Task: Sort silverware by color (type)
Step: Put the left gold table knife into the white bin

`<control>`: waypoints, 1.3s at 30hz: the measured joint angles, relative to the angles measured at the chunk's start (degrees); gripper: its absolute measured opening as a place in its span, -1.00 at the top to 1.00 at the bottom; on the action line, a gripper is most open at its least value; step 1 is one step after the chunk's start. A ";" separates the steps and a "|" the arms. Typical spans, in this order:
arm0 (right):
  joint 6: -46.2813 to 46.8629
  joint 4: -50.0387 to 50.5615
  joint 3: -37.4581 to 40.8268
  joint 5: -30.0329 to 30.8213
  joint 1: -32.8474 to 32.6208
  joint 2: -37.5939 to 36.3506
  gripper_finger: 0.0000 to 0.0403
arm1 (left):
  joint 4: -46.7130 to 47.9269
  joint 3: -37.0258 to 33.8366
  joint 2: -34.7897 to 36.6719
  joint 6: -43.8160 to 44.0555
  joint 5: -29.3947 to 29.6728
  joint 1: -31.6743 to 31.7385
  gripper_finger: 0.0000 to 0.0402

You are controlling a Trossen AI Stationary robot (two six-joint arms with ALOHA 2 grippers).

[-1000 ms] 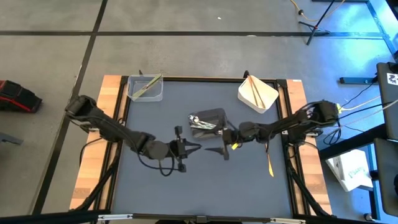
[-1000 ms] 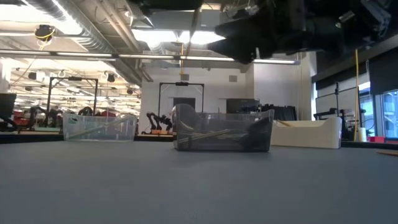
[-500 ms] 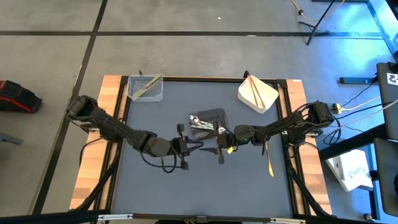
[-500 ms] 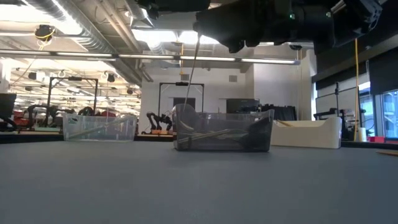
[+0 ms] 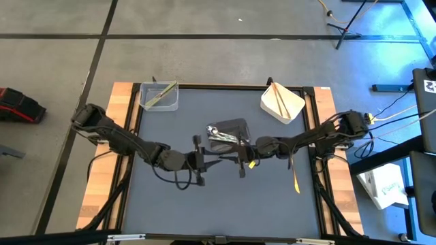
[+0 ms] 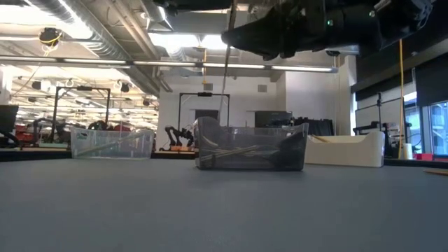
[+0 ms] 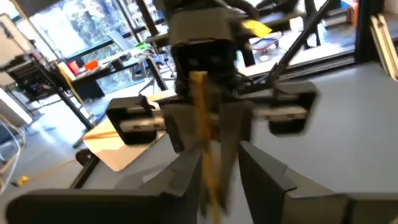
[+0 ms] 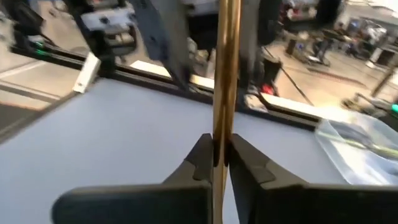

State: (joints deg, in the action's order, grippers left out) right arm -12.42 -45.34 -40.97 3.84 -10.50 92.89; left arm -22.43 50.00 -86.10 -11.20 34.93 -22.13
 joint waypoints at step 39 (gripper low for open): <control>9.39 67.91 0.00 18.58 51.83 -27.81 0.94 | 25.18 -5.60 0.41 22.87 4.55 -5.64 0.34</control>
State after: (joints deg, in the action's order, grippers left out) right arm -3.04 22.57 -40.97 22.43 41.33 65.08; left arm 2.74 44.40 -85.69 11.68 39.48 -27.77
